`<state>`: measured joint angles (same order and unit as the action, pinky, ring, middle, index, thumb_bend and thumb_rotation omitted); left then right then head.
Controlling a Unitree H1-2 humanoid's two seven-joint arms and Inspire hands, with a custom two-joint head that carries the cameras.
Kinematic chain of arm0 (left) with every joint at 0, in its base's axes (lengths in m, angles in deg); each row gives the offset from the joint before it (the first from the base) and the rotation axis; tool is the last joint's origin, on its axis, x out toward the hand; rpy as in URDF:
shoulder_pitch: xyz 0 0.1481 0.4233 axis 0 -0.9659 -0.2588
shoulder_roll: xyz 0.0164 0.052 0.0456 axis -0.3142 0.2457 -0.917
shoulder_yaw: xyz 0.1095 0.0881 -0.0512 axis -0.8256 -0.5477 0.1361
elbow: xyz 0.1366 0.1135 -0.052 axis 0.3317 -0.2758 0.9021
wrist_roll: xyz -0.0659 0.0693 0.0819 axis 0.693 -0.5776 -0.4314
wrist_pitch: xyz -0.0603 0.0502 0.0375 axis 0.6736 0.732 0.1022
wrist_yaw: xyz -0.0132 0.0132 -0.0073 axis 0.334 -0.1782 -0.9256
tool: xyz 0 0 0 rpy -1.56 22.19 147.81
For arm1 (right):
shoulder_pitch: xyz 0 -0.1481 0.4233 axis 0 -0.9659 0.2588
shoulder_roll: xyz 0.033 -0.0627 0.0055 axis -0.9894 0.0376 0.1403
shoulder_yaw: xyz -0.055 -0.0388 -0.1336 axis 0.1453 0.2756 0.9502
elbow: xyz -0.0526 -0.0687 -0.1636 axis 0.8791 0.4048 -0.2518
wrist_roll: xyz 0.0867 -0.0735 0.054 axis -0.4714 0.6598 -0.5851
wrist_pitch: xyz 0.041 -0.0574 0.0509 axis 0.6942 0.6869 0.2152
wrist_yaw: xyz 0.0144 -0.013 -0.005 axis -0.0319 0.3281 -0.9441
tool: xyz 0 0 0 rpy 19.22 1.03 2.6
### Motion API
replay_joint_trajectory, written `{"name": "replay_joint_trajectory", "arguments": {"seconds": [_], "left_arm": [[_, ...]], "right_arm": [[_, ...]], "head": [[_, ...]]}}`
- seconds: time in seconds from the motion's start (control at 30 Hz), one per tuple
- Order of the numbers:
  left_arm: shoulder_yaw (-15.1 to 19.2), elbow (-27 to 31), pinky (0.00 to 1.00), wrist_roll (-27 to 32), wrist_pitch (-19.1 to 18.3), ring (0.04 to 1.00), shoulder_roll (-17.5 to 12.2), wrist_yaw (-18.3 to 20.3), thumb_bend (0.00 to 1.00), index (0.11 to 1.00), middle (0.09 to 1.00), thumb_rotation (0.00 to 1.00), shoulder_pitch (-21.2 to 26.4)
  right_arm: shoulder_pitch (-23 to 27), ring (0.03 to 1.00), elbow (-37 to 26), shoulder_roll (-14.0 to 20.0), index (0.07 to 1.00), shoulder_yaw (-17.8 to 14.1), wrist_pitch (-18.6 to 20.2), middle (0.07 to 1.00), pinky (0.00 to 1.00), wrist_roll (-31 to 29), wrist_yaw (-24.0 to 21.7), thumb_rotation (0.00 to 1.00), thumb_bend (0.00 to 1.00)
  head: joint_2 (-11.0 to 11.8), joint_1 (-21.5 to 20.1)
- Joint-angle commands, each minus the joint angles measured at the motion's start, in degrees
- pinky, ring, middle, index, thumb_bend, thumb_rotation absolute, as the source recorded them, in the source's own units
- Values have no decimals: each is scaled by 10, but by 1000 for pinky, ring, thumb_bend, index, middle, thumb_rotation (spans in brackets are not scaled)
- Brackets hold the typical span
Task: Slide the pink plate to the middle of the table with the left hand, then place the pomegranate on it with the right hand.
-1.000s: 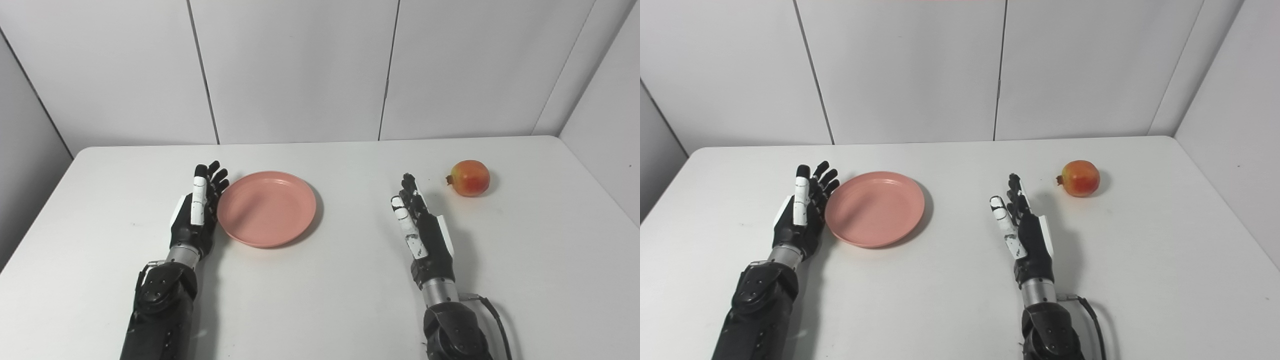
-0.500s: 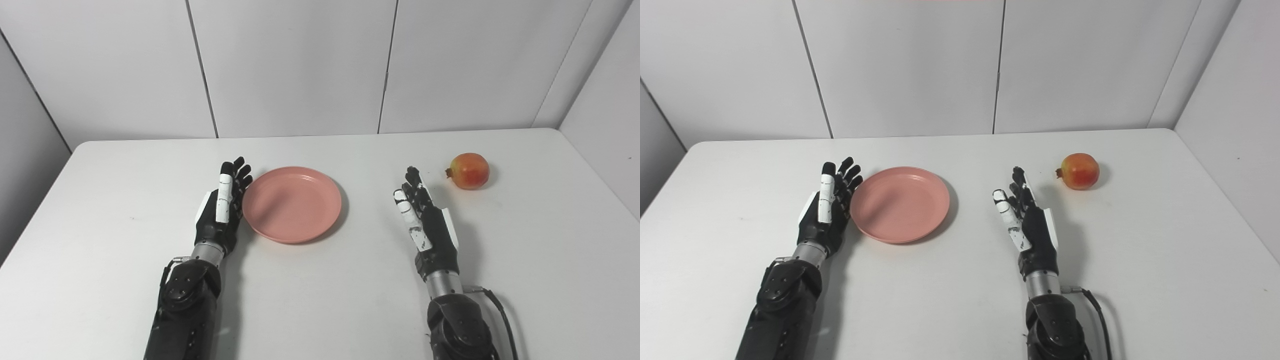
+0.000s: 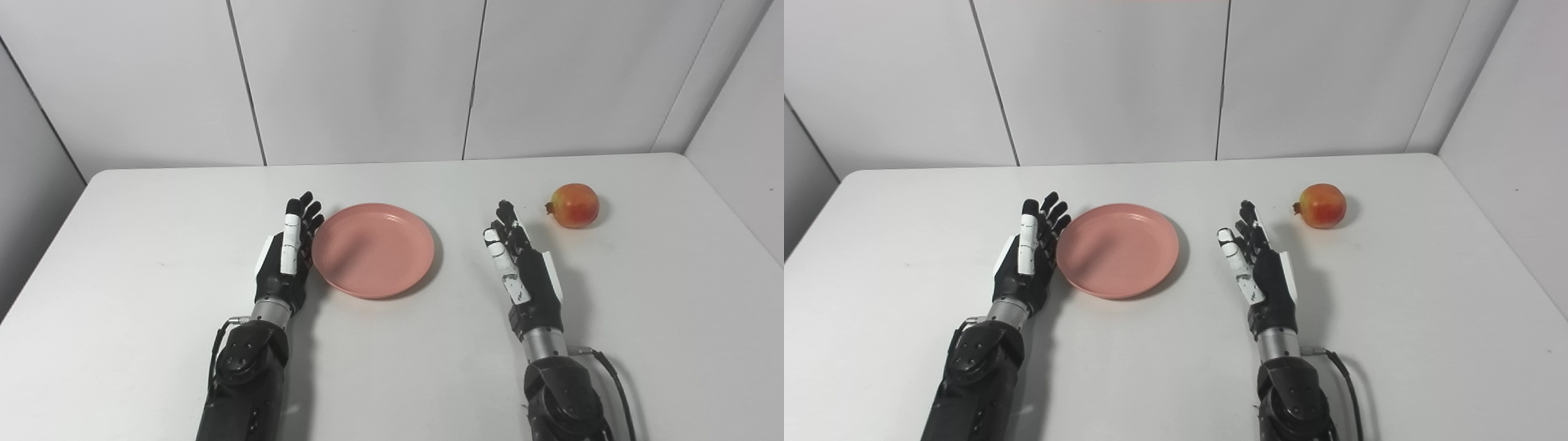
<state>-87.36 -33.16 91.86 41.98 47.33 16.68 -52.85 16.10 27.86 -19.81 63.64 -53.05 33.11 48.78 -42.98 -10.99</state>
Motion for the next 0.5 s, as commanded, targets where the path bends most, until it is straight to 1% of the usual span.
{"name": "replay_joint_trajectory", "arguments": {"seconds": [0.0, 0.27, 0.47], "left_arm": [[-7, 15, 989, -3, 29, 996, 3, 8, 851, 982, 991, 1000, 13], [-20, 16, 1000, -6, 34, 1000, 8, 11, 857, 988, 1000, 1000, 8], [-26, 20, 1000, 6, 32, 1000, 13, 18, 857, 994, 1000, 1000, 5]], "right_arm": [[22, 965, -18, 1, 951, 0, 1, 968, 966, 0, -4, 750, 717], [21, 955, -18, -1, 943, -2, 0, 959, 959, -1, 0, 737, 737], [20, 957, -20, 0, 947, -1, 1, 964, 963, -3, -2, 738, 734]], "head": [[0, 0], [-3, 0], [-4, 0]]}}
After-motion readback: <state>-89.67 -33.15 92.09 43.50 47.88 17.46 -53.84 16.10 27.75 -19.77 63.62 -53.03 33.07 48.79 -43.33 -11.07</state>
